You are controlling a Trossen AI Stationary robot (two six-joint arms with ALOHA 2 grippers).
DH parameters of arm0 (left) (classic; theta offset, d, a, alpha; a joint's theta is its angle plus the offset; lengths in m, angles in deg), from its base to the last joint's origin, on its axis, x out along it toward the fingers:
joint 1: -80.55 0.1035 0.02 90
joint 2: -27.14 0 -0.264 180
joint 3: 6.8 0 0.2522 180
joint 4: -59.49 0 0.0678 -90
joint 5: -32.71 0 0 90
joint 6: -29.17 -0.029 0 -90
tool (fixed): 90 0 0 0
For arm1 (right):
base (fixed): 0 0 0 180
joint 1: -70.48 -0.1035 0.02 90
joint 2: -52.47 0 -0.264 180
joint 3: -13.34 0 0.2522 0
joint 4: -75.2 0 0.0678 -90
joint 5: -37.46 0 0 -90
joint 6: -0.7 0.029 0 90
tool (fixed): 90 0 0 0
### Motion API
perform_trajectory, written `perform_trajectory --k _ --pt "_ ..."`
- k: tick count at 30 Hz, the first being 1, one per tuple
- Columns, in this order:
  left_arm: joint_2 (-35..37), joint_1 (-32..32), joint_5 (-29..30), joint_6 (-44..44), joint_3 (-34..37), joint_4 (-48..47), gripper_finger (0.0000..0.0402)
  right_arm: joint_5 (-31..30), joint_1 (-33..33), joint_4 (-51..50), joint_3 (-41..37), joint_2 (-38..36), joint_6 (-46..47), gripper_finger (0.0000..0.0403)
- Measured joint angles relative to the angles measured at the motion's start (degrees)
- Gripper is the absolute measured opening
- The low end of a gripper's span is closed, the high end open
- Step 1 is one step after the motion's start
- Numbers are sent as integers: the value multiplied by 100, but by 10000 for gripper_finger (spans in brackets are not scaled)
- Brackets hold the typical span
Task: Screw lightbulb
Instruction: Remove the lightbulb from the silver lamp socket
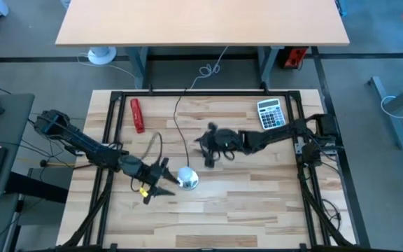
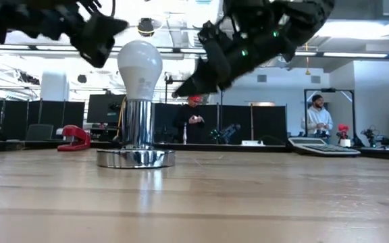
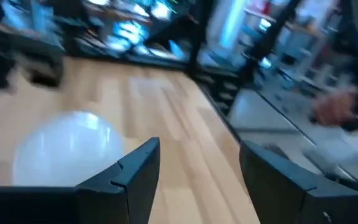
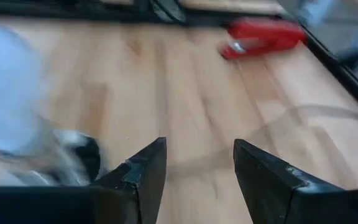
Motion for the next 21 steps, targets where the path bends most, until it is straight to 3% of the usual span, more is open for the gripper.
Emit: perform_trajectory --k 5,11,17,21 --pt "69 -156 330 -138 -65 -250 209 404 73 171 43 -51 -12 186" --pt "182 -264 717 -327 -59 -452 209 325 64 -12 30 -230 -5 179" --pt "996 -309 1214 -512 -59 -1287 209 -62 -129 -377 30 -659 130 179" --pt "1698 -296 1460 -531 -57 -2009 209 -469 -349 -507 34 -989 737 179"
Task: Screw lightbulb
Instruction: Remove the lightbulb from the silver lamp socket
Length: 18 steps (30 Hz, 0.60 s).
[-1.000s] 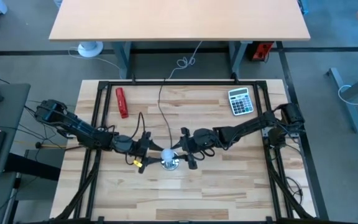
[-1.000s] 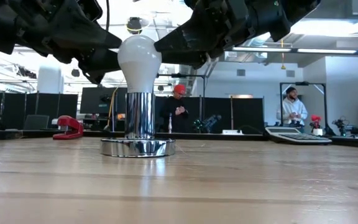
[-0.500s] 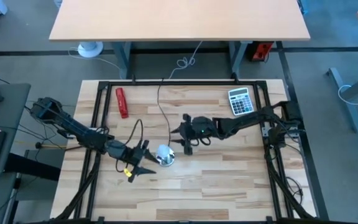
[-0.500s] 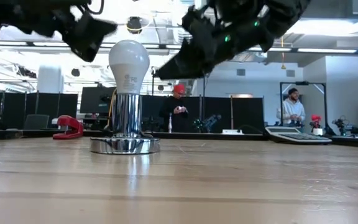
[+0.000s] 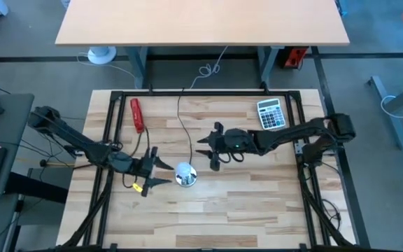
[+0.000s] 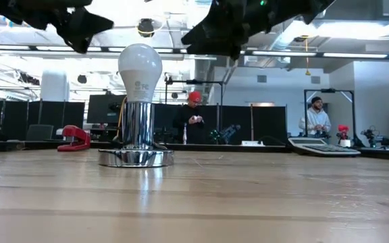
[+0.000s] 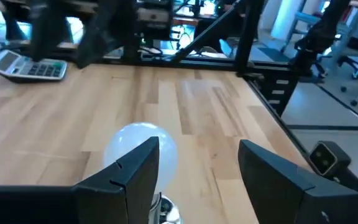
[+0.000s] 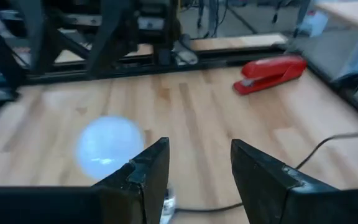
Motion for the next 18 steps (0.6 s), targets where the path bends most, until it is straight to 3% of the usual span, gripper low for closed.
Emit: perform_trajectory --k 4,13,18 --pt "442 7 157 -179 2 -458 209 -342 -338 -120 1 -64 725 179" --pt "547 252 469 -667 8 -920 210 -3055 -1767 376 -4 475 1252 179" --pt "346 641 286 -768 173 -772 210 -3318 -2102 1350 -1 1128 1674 179"
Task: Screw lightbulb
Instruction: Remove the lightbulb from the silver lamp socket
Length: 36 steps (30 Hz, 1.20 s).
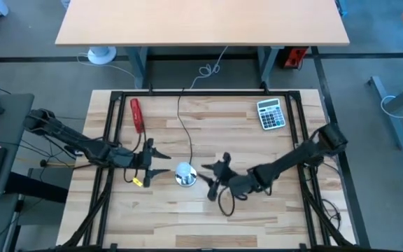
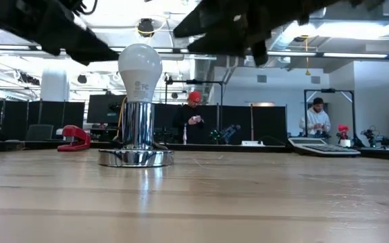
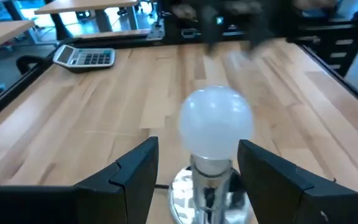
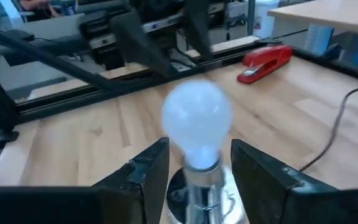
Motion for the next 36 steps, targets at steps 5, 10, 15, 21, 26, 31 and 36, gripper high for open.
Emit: perform_trajectory --k 5,10,15,21,26,31,36 --pt "-275 390 -495 28 265 547 210 -76 -45 1250 0 799 7 179" --pt "-613 608 -898 48 391 981 210 -191 -8 2057 -2 1254 -323 179" --pt "-1010 741 -1190 -214 391 1353 210 -310 74 2134 -1 1254 -634 179" --pt "-1619 976 -1585 -321 388 2027 210 -297 110 2118 160 1236 -1059 179" --pt "-1794 1044 -1795 -315 388 2321 210 -280 141 2061 230 1236 -1240 179" --pt "-1789 1040 -1916 -300 386 2484 210 -241 189 1904 234 1236 -1190 179" --pt "-1789 970 -2019 -112 386 2534 210 -123 270 1798 234 1229 -1182 179"
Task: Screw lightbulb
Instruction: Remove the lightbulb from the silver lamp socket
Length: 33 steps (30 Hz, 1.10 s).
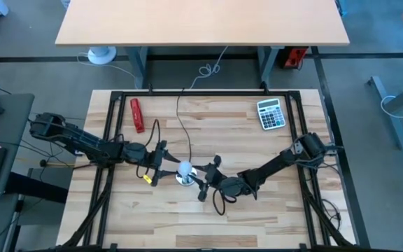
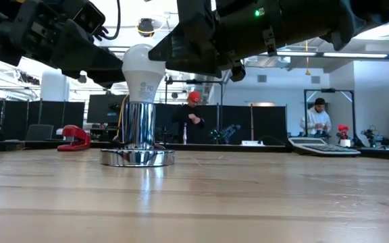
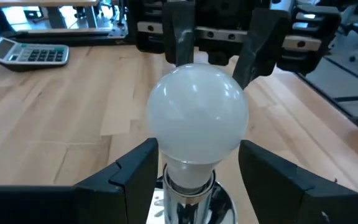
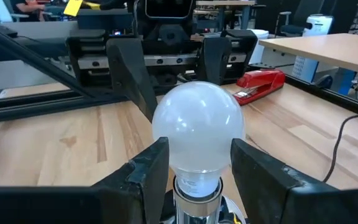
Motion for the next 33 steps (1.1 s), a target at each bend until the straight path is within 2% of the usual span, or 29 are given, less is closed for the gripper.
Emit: perform_trajectory --k 14,19,24,33 --pt "3 -385 96 503 0 -230 210 306 250 1 2 -2 -472 179" --pt "-4 -450 46 575 2 -446 210 249 333 10 2 -9 -527 179" --pt "7 -500 -319 592 -31 -298 210 -24 426 -58 2 8 -637 179" --pt "69 -820 -148 638 -20 -295 210 59 518 -150 0 11 -541 179"
